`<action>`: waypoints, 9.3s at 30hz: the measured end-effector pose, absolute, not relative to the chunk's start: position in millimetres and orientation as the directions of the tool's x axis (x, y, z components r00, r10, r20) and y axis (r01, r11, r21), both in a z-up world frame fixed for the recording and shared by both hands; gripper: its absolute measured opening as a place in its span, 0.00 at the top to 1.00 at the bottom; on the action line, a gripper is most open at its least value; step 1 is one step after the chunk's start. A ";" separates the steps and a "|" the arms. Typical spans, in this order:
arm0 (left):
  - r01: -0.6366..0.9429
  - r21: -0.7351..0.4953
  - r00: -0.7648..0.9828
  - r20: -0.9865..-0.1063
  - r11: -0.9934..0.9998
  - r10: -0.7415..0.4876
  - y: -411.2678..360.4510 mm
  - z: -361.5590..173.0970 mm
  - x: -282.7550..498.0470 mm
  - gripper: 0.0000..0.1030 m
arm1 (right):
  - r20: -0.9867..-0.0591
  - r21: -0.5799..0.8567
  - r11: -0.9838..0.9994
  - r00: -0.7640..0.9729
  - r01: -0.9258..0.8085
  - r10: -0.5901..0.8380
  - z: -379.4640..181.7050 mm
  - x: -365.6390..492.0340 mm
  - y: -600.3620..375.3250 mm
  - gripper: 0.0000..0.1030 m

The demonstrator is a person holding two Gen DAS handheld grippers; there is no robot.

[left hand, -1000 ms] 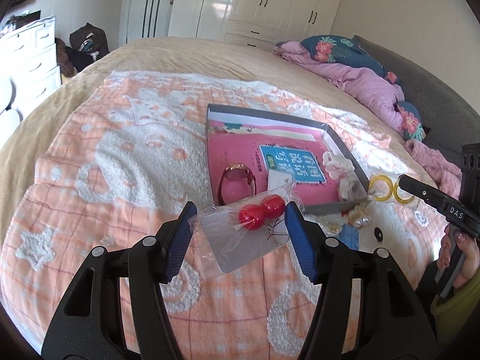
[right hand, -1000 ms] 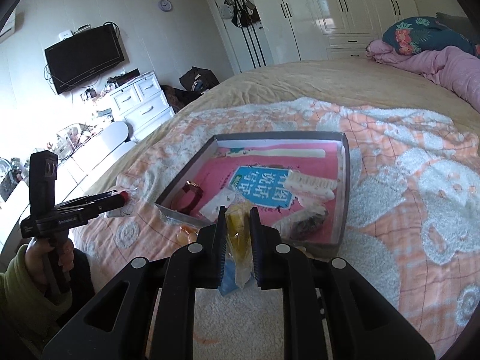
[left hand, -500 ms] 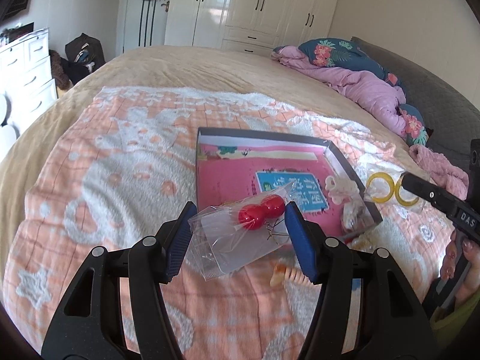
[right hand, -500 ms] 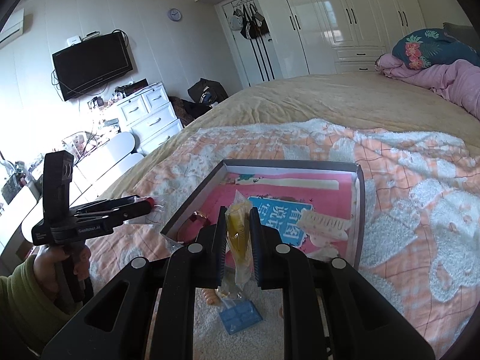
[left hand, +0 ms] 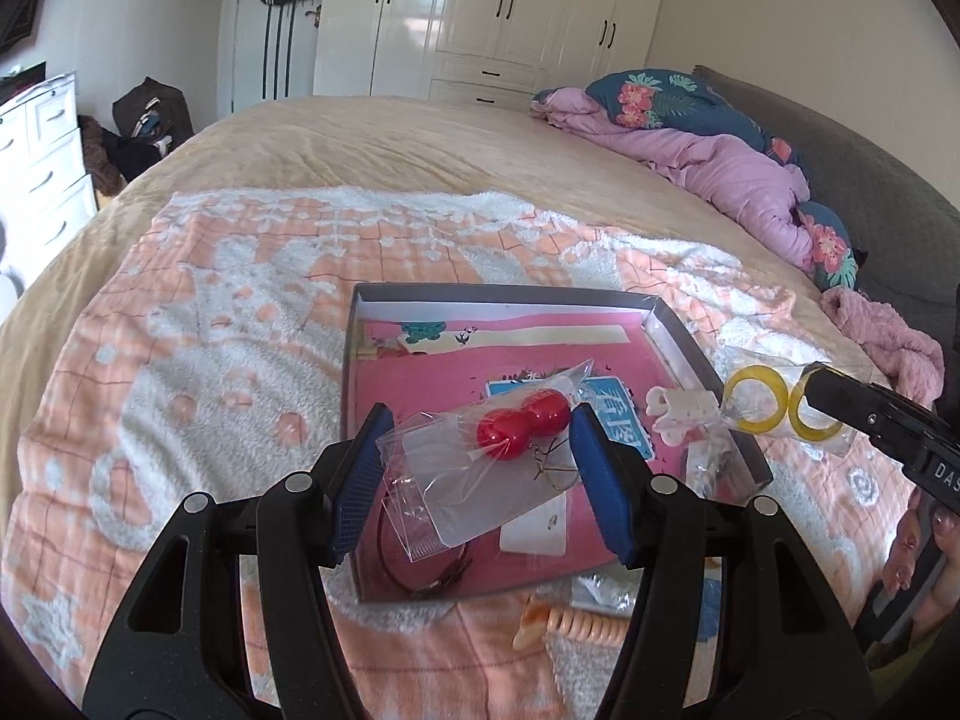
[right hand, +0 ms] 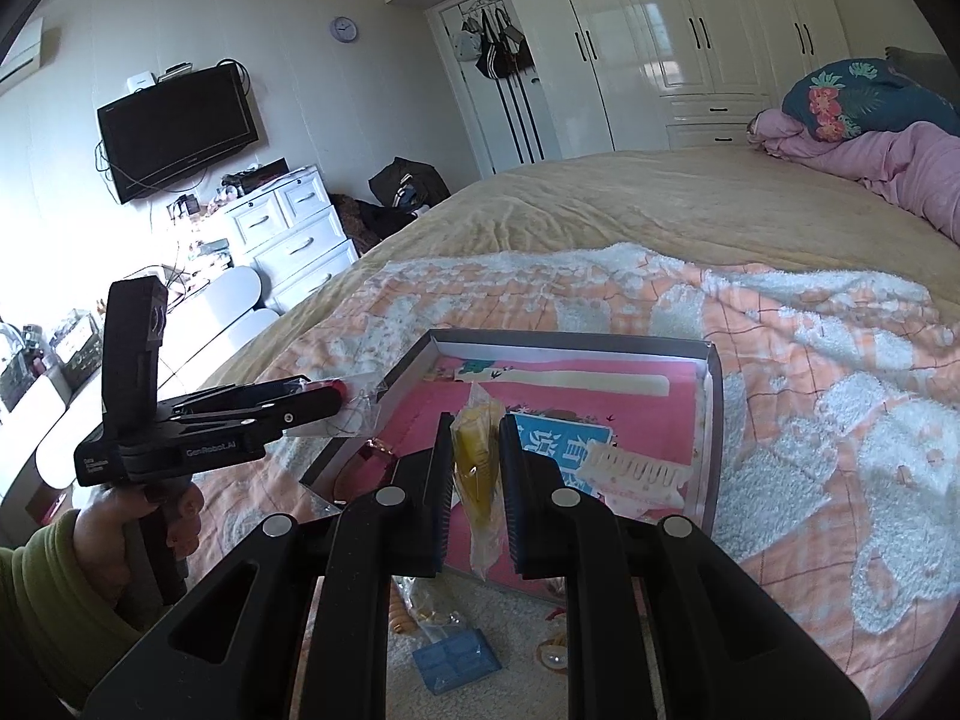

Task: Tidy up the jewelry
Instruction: 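Carry both bags into the gray box and open both tools to release them, then withdraw both open tools from the gray box toward the loose items, then grasp the blue box with the right tool while the left tool grasps the spiral hair tie, then place the blue box in the gray box with the right tool while the left tool places the hair tie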

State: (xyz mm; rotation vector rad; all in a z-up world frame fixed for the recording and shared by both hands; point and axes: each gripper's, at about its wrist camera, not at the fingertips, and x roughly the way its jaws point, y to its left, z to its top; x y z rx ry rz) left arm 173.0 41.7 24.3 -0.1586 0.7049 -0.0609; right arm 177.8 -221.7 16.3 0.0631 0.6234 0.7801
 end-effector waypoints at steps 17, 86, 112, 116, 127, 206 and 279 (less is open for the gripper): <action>0.027 -0.117 0.717 -0.690 0.993 -0.100 37.6 -12.3 209.7 0.49 | -0.537 0.284 0.717 0.513 -0.637 0.669 3.5 208.1 -203.5 0.86; -0.019 -0.122 0.775 -0.629 0.992 -0.062 57.5 34.9 183.4 0.09 | -0.519 0.348 0.781 0.587 -0.519 0.621 3.2 199.6 -257.3 0.12; -0.007 -0.118 0.827 -0.558 0.993 -0.061 47.0 75.1 114.3 0.09 | -0.463 0.282 0.764 0.615 -0.580 0.638 41.2 134.1 -262.6 0.05; -0.003 -0.119 0.828 -0.557 0.993 -0.064 44.3 77.0 106.4 0.09 | -0.478 0.267 0.762 0.605 -0.591 0.637 39.3 125.8 -259.9 0.05; 0.011 -0.103 0.816 -0.574 0.995 -0.068 35.7 70.0 89.0 0.09 | -0.501 0.251 0.751 0.582 -0.611 0.641 35.8 111.2 -255.1 0.05; 0.169 -0.084 0.550 -0.819 0.982 -0.165 -21.7 -74.0 142.8 0.36 | -0.702 0.211 0.705 0.397 -0.677 0.591 -65.8 133.7 -233.1 0.53; 0.111 -0.125 0.626 -0.762 0.986 -0.167 9.1 -37.5 208.2 0.36 | -0.715 0.152 0.866 0.552 -0.476 0.428 -64.0 225.4 -241.8 0.44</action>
